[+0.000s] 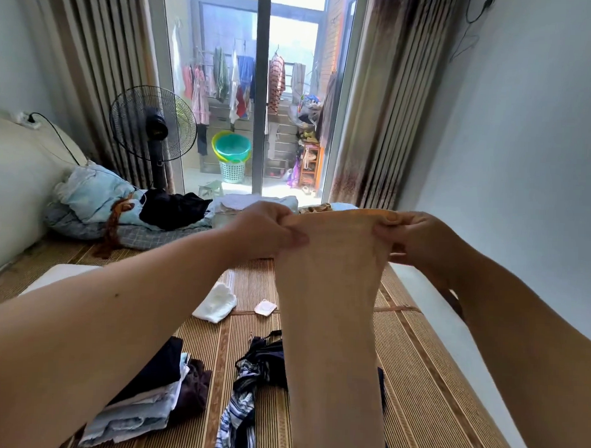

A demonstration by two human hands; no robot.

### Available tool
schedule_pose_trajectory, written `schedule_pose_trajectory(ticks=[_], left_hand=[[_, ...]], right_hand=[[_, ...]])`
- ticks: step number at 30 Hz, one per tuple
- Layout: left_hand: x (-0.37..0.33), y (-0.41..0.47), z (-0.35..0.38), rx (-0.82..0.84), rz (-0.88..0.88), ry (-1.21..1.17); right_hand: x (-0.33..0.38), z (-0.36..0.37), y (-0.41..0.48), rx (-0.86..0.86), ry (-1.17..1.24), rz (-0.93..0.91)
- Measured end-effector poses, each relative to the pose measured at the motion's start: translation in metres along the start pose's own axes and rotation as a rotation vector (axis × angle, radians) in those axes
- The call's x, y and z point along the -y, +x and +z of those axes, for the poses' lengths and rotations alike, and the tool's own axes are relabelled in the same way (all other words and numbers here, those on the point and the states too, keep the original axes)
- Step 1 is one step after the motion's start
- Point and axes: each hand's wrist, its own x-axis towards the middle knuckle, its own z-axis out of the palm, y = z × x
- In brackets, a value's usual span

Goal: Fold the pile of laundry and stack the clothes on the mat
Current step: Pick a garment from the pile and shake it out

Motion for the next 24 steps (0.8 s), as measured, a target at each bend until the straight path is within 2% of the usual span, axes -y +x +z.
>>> schedule_pose_trajectory(ticks=[4,7,12,15,20,24], left_hand=[[-0.002,0.02,0.006,-0.072,0.154,0.48],[0.007,0.034,0.015,-0.074,0.156,0.667],[0.045,0.062,0.032,-0.037,0.054,0.751],[0.07,0.081,0.049,-0.035,0.001,0.791],[0.118,0.109,0.082,-0.214,0.019,0.611],[0.137,0.113,0.098,-0.167,0.089,0.534]], right_hand=[[-0.012,-0.009,0.002,-0.051,-0.187,0.015],[-0.029,-0.007,0.01,-0.082,-0.302,0.025],[-0.08,0.006,0.043,-0.044,-0.233,0.127],[-0.121,0.015,0.072,-0.096,-0.218,0.197],[-0.178,0.026,0.09,-0.285,-0.273,0.087],[-0.201,0.025,0.069,-0.347,-0.243,0.066]])
